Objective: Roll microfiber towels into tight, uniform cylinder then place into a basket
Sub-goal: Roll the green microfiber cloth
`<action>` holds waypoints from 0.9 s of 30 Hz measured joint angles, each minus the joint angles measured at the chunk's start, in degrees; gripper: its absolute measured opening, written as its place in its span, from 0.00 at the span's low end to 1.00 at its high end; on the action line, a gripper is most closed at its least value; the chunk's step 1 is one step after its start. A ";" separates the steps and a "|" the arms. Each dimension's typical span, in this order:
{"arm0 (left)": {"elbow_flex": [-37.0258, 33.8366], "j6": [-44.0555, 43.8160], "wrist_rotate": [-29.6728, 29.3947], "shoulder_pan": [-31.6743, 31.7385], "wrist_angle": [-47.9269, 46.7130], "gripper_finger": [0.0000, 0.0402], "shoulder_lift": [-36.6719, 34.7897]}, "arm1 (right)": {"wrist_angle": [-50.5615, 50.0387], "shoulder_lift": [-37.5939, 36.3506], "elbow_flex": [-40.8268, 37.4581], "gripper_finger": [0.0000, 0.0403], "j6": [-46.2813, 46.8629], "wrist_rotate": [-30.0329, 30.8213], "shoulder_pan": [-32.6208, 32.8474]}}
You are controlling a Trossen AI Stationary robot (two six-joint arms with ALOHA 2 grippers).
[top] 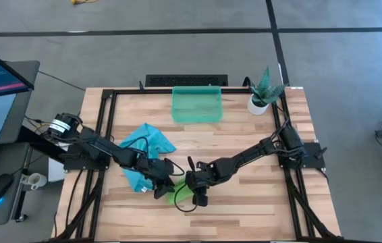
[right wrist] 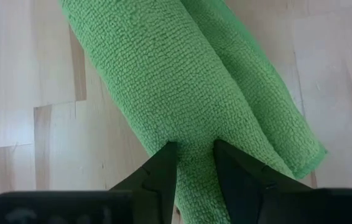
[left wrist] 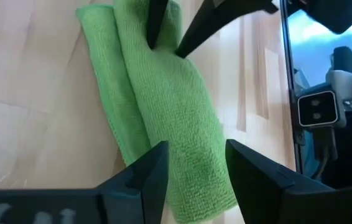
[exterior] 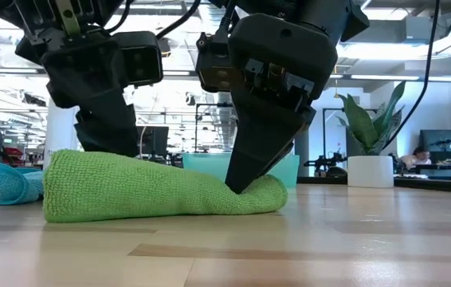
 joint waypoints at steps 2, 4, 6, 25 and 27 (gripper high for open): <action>0.03 -0.04 -0.68 0.00 0.03 0.38 -0.02 | 0.02 0.00 0.02 0.33 0.00 0.00 0.00; 0.04 -1.33 -2.19 -0.02 -0.32 0.38 -0.06 | 0.02 0.00 0.02 0.33 0.00 0.00 0.00; 0.04 -2.44 -3.23 -0.02 -1.07 0.38 -0.07 | 0.02 0.00 0.02 0.33 0.00 0.00 0.00; 0.22 3.16 -14.31 -2.13 -12.59 0.38 -13.24 | 0.04 0.00 0.07 0.33 0.00 0.00 0.00; 0.22 3.14 -14.58 -2.98 -12.90 0.38 -13.24 | 0.04 0.00 0.07 0.33 0.00 0.00 0.00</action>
